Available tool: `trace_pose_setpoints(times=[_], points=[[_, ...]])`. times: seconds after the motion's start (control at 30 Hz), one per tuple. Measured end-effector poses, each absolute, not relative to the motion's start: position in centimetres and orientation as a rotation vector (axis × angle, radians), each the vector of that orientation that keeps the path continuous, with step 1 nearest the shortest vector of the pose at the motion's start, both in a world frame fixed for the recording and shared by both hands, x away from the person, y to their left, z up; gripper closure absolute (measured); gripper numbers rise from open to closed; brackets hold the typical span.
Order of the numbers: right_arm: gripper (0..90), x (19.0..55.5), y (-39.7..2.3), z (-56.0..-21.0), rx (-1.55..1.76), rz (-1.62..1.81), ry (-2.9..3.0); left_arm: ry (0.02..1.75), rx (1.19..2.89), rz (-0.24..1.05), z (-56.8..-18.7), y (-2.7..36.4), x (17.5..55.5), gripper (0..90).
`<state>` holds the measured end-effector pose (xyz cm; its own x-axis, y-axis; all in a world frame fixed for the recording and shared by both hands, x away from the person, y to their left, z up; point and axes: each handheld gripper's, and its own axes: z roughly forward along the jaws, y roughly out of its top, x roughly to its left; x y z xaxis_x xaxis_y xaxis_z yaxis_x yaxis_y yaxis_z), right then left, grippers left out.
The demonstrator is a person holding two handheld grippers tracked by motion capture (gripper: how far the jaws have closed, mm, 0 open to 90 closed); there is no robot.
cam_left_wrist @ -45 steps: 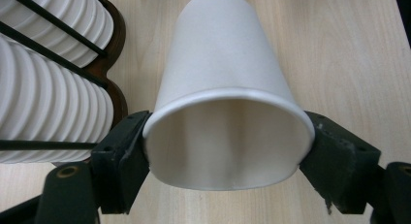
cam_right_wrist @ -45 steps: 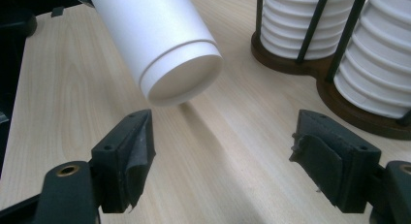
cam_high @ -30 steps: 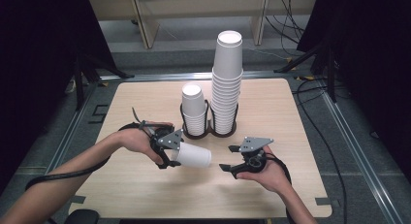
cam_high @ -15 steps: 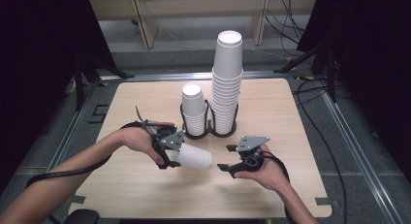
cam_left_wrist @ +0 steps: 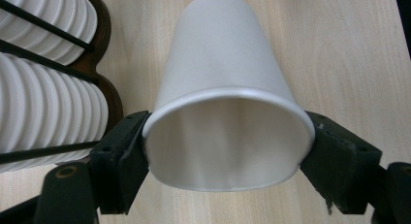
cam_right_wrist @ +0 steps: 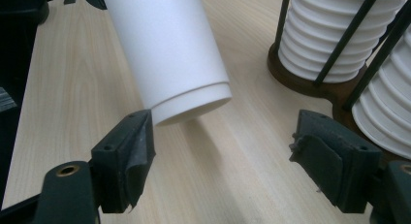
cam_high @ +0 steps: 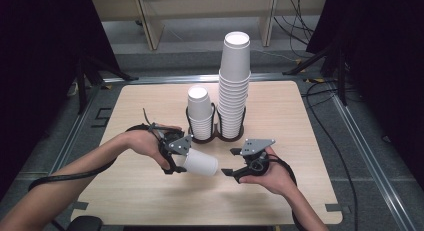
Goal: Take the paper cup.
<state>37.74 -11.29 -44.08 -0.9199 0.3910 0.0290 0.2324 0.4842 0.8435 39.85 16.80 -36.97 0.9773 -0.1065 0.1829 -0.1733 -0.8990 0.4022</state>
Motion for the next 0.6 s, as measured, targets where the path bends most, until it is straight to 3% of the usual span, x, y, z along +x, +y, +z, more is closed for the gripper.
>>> trace_pose_setpoints(times=[0.6], points=[[23.2, 38.0, -9.7, -43.3, 0.479, 1.408, 2.576, -0.227, 2.724, 0.218, -36.2, 16.4, 39.8, 22.1]])
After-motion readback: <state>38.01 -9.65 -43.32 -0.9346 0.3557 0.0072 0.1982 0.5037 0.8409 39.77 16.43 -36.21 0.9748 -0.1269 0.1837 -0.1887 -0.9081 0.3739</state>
